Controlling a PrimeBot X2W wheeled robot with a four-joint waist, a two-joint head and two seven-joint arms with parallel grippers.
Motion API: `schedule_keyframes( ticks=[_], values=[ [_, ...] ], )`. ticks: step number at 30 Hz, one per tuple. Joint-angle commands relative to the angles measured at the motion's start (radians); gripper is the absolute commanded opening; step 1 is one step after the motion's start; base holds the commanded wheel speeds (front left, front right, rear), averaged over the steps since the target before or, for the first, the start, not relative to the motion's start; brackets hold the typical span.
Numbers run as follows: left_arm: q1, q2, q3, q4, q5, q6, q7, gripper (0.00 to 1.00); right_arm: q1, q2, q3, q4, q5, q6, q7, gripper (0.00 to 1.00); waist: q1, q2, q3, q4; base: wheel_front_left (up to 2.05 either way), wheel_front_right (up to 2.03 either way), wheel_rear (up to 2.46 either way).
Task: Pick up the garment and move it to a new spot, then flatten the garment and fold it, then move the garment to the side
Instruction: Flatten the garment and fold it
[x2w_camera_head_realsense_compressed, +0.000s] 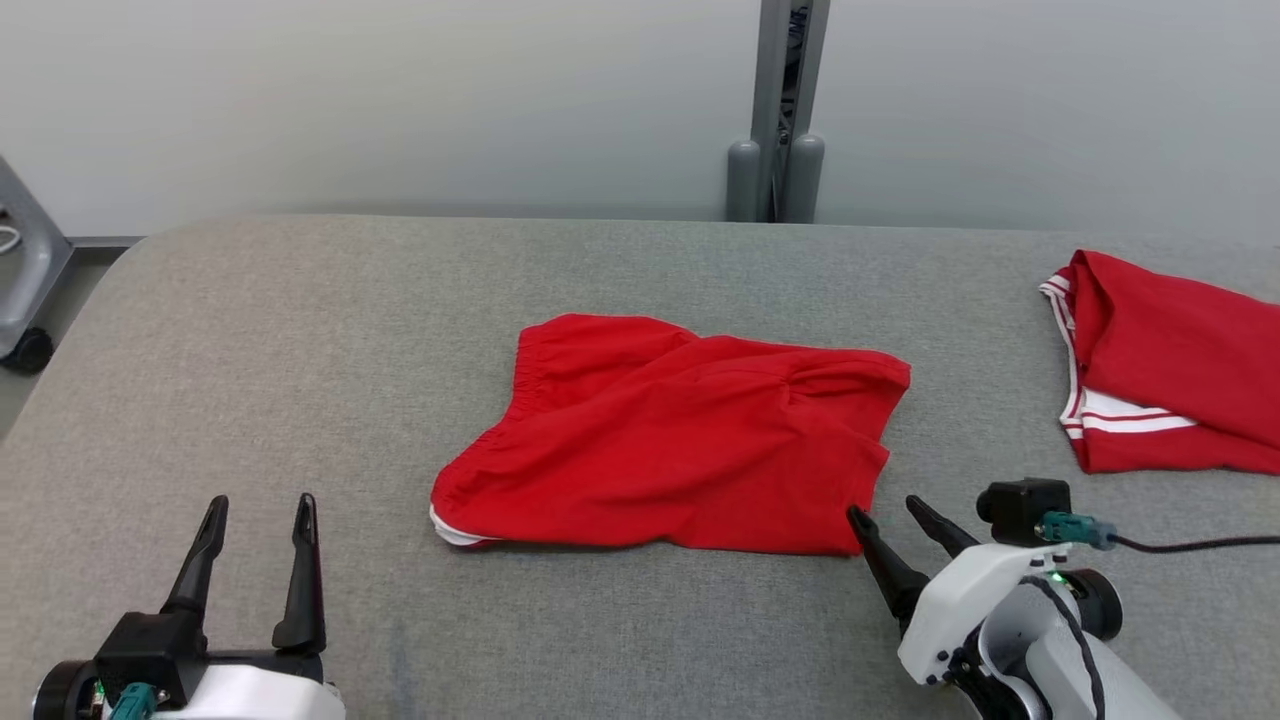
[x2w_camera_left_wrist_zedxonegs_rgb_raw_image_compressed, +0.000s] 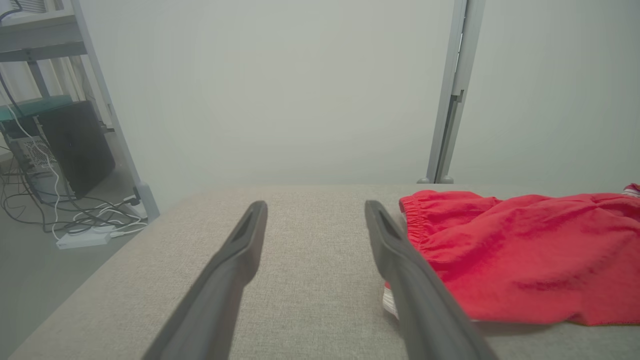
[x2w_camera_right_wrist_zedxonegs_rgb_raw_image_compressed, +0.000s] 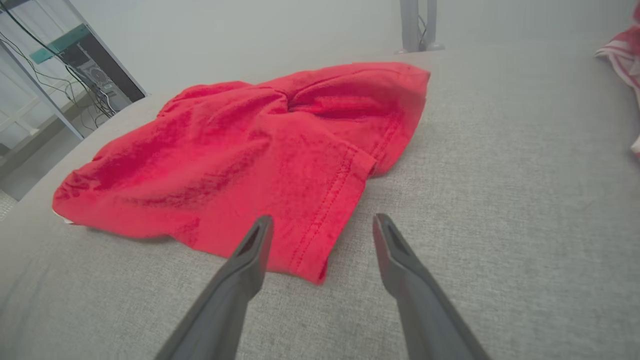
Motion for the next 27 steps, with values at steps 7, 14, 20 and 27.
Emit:
schedule_keyframes(
  ticks=[7, 14, 20, 27],
  values=[
    [-0.042, -0.016, -0.017, 0.027, 0.008, -0.027, -0.004, 1.00, -0.102, -0.007, 0.059, 0.199, 0.053, 0.000, 0.025, 1.00, 0.0000, 0.0000, -0.003, 0.074, 0.00, 0.00, 0.00],
    [-0.043, -0.026, -0.003, 0.035, 0.013, -0.036, -0.004, 1.00, -0.145, 0.004, 0.098, 0.287, 0.104, 0.000, -0.015, 0.24, 0.0000, 0.0000, -0.003, 0.096, 0.00, 0.00, 0.00],
    [-0.040, -0.035, 0.008, 0.030, 0.016, -0.043, -0.004, 1.00, -0.179, -0.011, 0.142, 0.285, 0.138, 0.000, -0.100, 0.00, 0.0000, 0.0000, 0.000, 0.089, 0.00, 0.00, 0.00],
    [-0.043, -0.041, 0.010, 0.031, 0.027, -0.051, -0.004, 1.00, -0.214, -0.047, 0.172, 0.208, 0.195, 0.000, -0.164, 0.00, 0.0000, 0.0000, 0.002, 0.083, 0.00, 0.00, 0.00]
  ],
)
